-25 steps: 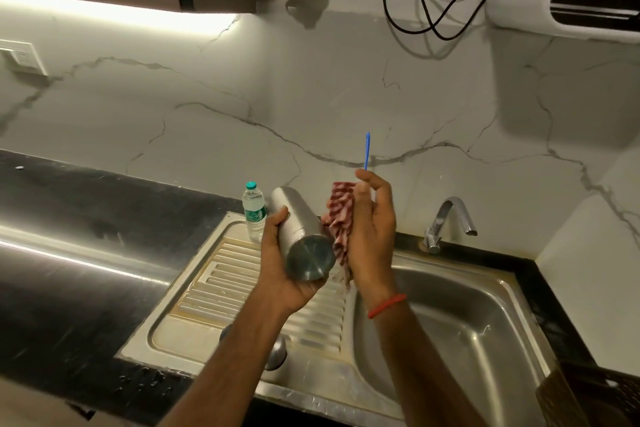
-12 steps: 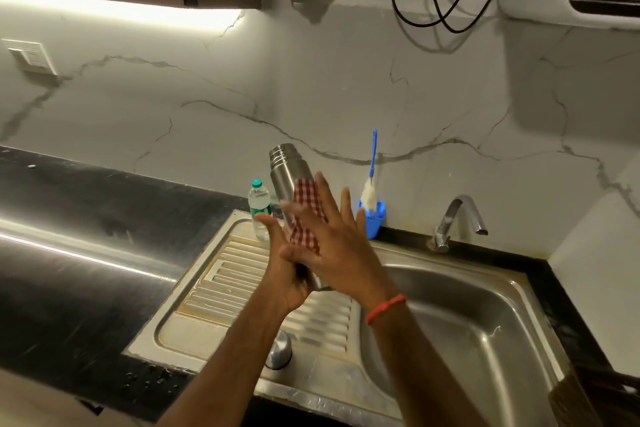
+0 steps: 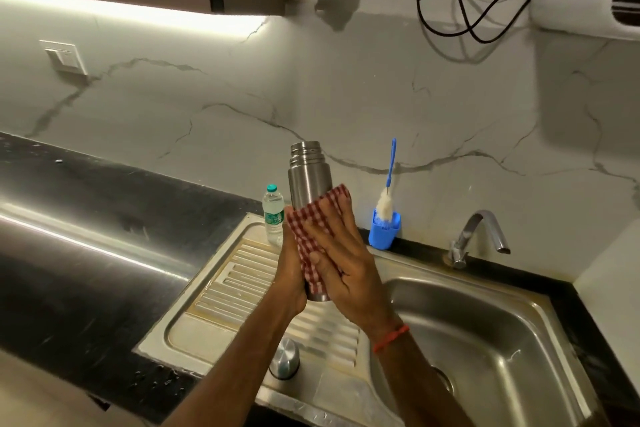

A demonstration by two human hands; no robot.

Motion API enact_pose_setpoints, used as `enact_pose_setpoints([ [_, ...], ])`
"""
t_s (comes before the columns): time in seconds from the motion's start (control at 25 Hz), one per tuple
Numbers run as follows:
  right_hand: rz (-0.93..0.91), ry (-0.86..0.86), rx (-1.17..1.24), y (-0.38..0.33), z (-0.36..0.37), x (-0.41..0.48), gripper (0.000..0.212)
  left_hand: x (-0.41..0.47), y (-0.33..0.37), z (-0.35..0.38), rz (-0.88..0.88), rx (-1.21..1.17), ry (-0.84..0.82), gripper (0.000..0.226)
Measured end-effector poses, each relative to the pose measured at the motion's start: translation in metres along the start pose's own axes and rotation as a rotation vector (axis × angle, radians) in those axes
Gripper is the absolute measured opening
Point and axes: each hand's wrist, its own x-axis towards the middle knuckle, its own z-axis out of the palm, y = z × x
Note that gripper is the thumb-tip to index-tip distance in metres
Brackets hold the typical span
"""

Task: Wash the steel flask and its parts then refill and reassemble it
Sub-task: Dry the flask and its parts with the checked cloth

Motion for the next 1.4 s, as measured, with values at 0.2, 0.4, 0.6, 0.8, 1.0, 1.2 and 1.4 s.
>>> enact_pose_setpoints([
  [0.2,-0.086,0.018,-0.388,0.002,-0.022,0.071,0.05,-0.006,-0.01,0.007,0.176,0.433,0.059,0.037],
  [0.4,0.427,0.216,0.321,-0.013,-0.065,0.119,0.032,-0.006,0.001,-0.002,0.265,0.586,-0.068,0.06],
  [0.6,0.224,-0.281,0.766,-0.002,-0.1,0.111,0.026,-0.001,0.009,-0.03,-0.293,0.299,-0.348,0.095],
  [0.8,0.118,-0.409,1.139,-0.004,-0.097,0.109,0.036,-0.014,0.005,-0.015,-0.523,0.125,-0.531,0.092],
  [1.0,0.291,0.265,0.493,-0.024,-0.087,0.111,0.03,-0.012,0.015,0.005,0.313,0.704,-0.038,0.078],
  [1.2,0.393,0.249,0.463,-0.019,-0.08,0.105,0.034,-0.018,0.013,0.003,-0.148,0.374,-0.246,0.08],
  [1.4,0.362,0.184,0.938,-0.032,-0.063,0.097,0.05,-0.026,0.002,0.024,-0.366,-0.029,-0.325,0.093],
])
